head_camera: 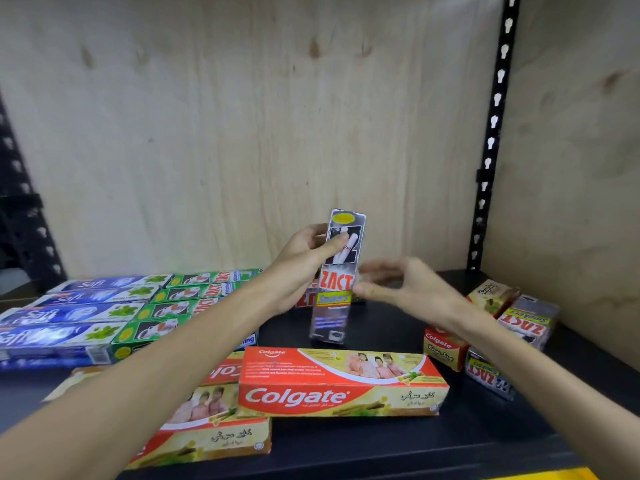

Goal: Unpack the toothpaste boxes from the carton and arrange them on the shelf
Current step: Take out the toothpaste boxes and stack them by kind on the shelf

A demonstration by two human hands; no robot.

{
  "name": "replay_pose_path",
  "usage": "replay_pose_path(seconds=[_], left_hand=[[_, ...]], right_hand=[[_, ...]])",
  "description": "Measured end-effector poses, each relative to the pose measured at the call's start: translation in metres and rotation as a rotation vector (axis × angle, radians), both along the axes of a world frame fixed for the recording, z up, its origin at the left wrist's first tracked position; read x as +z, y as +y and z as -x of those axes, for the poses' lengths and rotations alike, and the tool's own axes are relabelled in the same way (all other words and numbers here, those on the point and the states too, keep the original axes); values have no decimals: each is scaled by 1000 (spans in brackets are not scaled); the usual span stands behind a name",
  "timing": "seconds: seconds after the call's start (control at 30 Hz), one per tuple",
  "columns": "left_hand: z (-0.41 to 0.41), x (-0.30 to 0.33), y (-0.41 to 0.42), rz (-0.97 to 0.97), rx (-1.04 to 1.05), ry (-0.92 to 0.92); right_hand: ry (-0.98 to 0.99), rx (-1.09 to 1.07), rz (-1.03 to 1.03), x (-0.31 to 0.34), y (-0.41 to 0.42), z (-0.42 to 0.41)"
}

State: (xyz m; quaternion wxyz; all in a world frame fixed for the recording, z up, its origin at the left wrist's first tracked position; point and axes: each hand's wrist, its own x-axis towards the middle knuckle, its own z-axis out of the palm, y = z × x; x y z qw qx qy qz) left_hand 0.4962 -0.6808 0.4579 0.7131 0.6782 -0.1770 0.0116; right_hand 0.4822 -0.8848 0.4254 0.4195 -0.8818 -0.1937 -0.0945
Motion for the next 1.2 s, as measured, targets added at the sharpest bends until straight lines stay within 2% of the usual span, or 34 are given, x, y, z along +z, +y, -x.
replay_pose_path(seconds=[0.1,0.2,0.33,0.43,0.57,0.67,0.73,0.83,0.93,1.2], left_hand=[[5,0,-1,66,47,21],[8,-2,8,11,97,-45],[9,2,45,-281,71,-288],[13,2,66,-531,14,-384],[21,-1,78,-605,13,-364],[20,-10,89,-826,88,-511],[18,-20,91,-871,82,-579],[20,-28,86,-958,10,-592],[18,-28,84,-1019,-9,-567],[10,-25,86,-1061,18,-520]], right_hand=[[49,29,66,-12,9,0],[87,43,63,-11,8,-3],[125,121,17,-6,1,-7],[125,133,52,-3,-1,-10],[51,49,156,-2,-2,-7],[7,-7,195,-4,-7,-8],[29,24,180,-6,-11,-10],[51,15,225,-6,-11,-10],[-79,-37,351,-6,-9,-12],[-211,-51,221,-5,-17,-9]])
